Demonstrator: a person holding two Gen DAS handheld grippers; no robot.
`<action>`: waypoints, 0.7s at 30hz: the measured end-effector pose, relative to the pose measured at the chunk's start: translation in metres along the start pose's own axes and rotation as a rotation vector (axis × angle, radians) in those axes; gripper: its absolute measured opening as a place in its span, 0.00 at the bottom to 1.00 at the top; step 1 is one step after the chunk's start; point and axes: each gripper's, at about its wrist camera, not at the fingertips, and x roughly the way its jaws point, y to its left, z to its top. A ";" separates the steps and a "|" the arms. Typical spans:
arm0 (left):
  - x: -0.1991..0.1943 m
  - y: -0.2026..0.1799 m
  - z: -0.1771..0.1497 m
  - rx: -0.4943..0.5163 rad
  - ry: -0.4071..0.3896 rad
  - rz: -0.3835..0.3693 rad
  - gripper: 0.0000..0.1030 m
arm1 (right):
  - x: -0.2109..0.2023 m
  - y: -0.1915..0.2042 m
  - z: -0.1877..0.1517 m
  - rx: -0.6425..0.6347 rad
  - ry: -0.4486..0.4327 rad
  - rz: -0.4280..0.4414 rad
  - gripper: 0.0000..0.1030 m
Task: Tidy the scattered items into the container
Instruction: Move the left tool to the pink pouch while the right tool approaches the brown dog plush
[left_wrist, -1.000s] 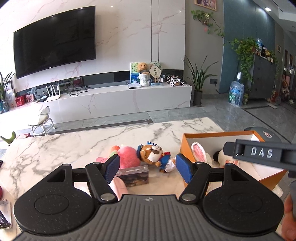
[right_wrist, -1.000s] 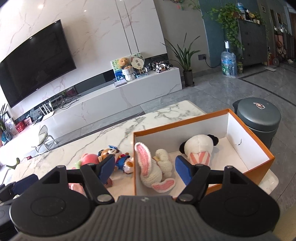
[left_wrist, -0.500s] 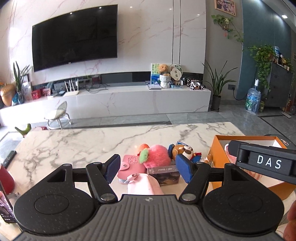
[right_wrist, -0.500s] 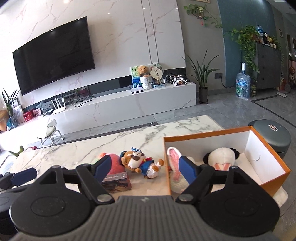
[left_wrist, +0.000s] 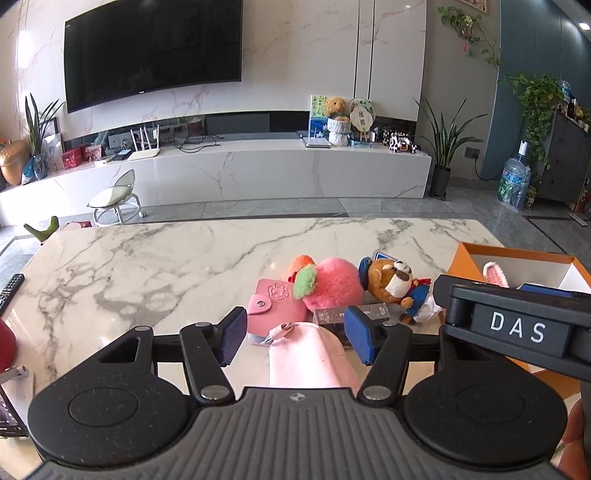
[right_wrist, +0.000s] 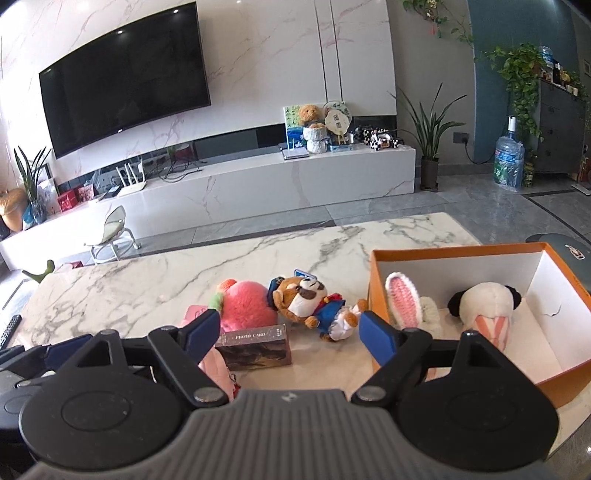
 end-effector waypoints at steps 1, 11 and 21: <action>0.004 0.001 -0.001 0.001 0.009 -0.001 0.63 | 0.005 0.001 -0.001 -0.002 0.009 0.000 0.81; 0.052 0.009 -0.009 -0.010 0.088 -0.032 0.52 | 0.059 0.006 -0.008 -0.039 0.097 0.014 0.68; 0.091 0.016 -0.007 -0.053 0.146 -0.074 0.53 | 0.108 0.009 -0.008 -0.048 0.149 0.037 0.65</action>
